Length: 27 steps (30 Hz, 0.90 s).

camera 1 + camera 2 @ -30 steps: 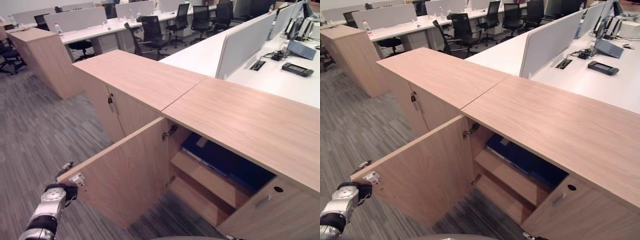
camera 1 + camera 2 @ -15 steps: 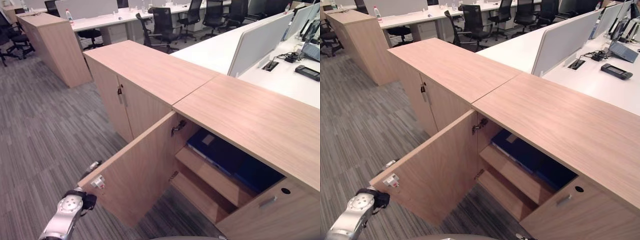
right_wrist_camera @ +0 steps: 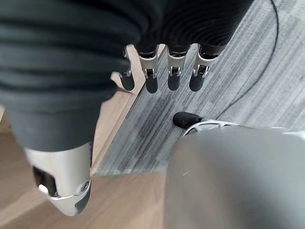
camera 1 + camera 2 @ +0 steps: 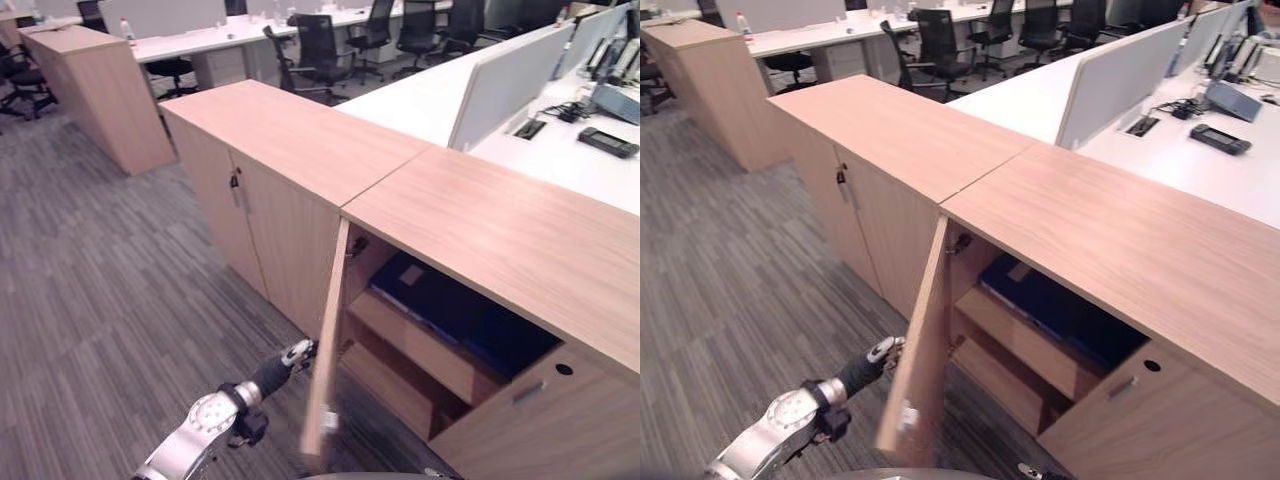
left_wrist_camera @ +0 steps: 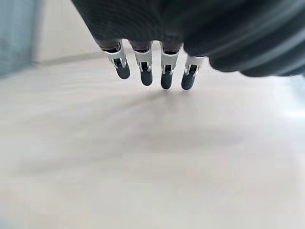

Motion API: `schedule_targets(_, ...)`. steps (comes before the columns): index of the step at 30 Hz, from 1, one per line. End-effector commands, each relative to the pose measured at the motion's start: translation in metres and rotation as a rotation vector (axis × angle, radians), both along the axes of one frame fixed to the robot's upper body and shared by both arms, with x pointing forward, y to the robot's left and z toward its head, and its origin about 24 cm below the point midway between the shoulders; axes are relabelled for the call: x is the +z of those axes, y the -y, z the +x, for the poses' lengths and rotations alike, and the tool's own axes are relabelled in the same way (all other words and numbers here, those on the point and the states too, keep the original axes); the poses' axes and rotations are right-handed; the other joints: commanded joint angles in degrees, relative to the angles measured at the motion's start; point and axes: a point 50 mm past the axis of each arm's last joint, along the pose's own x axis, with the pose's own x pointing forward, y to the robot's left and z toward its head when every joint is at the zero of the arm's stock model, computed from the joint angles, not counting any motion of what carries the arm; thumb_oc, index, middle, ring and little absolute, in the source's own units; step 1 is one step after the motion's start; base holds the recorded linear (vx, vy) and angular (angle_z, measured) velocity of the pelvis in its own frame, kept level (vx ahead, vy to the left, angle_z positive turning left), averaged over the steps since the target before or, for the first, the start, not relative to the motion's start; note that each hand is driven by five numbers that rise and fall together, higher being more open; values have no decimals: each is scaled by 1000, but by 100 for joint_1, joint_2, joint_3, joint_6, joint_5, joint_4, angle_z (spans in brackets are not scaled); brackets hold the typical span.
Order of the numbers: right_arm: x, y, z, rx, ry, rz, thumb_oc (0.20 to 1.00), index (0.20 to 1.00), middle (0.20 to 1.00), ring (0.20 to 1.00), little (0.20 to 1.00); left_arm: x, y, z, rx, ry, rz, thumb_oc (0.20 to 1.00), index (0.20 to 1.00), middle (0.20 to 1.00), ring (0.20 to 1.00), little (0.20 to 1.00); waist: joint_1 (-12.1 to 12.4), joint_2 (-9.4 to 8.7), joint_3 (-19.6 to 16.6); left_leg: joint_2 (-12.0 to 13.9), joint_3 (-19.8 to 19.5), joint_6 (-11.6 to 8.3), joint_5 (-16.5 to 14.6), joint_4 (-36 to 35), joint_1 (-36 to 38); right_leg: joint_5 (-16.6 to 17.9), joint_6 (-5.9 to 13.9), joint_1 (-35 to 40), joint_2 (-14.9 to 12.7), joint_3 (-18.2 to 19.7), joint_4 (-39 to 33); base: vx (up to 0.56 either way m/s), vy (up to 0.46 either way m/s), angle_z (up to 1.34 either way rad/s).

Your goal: Put the empty folder in the office cabinet

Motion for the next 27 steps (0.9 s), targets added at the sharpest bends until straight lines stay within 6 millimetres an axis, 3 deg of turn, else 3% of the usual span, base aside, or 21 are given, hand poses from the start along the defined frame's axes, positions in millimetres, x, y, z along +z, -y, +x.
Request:
schedule_targets(1, 3, -2, 25, 28, 66, -9, 1000, 1000, 1000, 1000, 1000, 48, 28, 21, -93, 192, -191, 1000, 1000, 1000, 1000, 1000, -147, -96, -45, 38, -91, 2, -521, 68, 80, -471, 219, 163, 8, 47, 43, -18, 38, -17)
schedule_targets(5, 1, -1, 13, 49, 15, -21, 1000, 1000, 1000, 1000, 1000, 47, 30, 20, -111, 183, -187, 1000, 1000, 1000, 1000, 1000, -160, -116, -17, 19, -51, 20, -529, 68, 47, -441, 243, 116, -7, 64, 43, -18, 33, -10)
schedule_targets(8, 1, 12, -18, 132, -119, -66, 1000, 1000, 1000, 1000, 1000, 46, 30, 16, -142, 176, -172, 1000, 1000, 1000, 1000, 1000, -181, -147, 22, -11, -7, 54, -538, 68, -4, -386, 282, 58, -36, 100, 43, -26, 28, -2)
schedule_targets(9, 3, 27, -47, 221, -247, -106, 1000, 1000, 1000, 1000, 1000, 46, 30, 13, -171, 174, -162, 1000, 1000, 1000, 1000, 1000, -203, -188, 58, -35, 45, 71, -542, 68, -53, -327, 328, 0, -71, 109, 43, -65, 61, -6)
schedule_targets(11, 11, 47, -76, 301, -377, -146, 1000, 1000, 1000, 1000, 1000, 47, 29, 11, -191, 174, -157, 1000, 1000, 1000, 1000, 1000, -235, -220, 86, -63, 99, 98, -546, 68, -98, -257, 376, -67, -113, 132, 43, -61, 59, -11)
schedule_targets(19, 40, 96, -125, 452, -638, -195, 1000, 1000, 1000, 1000, 1000, 51, 20, 10, -201, 191, -138, 1000, 1000, 1000, 1000, 1000, -420, -350, 238, -174, 459, 200, -565, 68, -246, 96, 543, -444, -284, 389, 43, -104, 75, -22)
schedule_targets(22, 40, 94, -130, 456, -663, -170, 1000, 1000, 1000, 1000, 1000, 51, 16, 12, -186, 191, -130, 1000, 1000, 1000, 1000, 1000, -480, -408, 299, -224, 703, 239, -581, 68, -287, 288, 638, -657, -370, 486, 43, -124, 79, -56)
schedule_targets(25, 31, 74, -129, 439, -645, -110, 1000, 1000, 1000, 1000, 1000, 50, 15, 14, -165, 189, -132, 1000, 1000, 1000, 1000, 1000, -520, -444, 334, -263, 883, 272, -597, 68, -309, 436, 742, -786, -501, 454, 43, -92, 48, -62)
schedule_targets(27, 20, 54, -116, 441, -596, -61, 1000, 1000, 1000, 1000, 1000, 52, 12, 17, -145, 197, -127, 1000, 1000, 1000, 1000, 1000, -487, -419, 444, -194, 1040, 287, -602, 68, -304, 563, 793, -870, -686, 111, 170, -116, -15, -54)
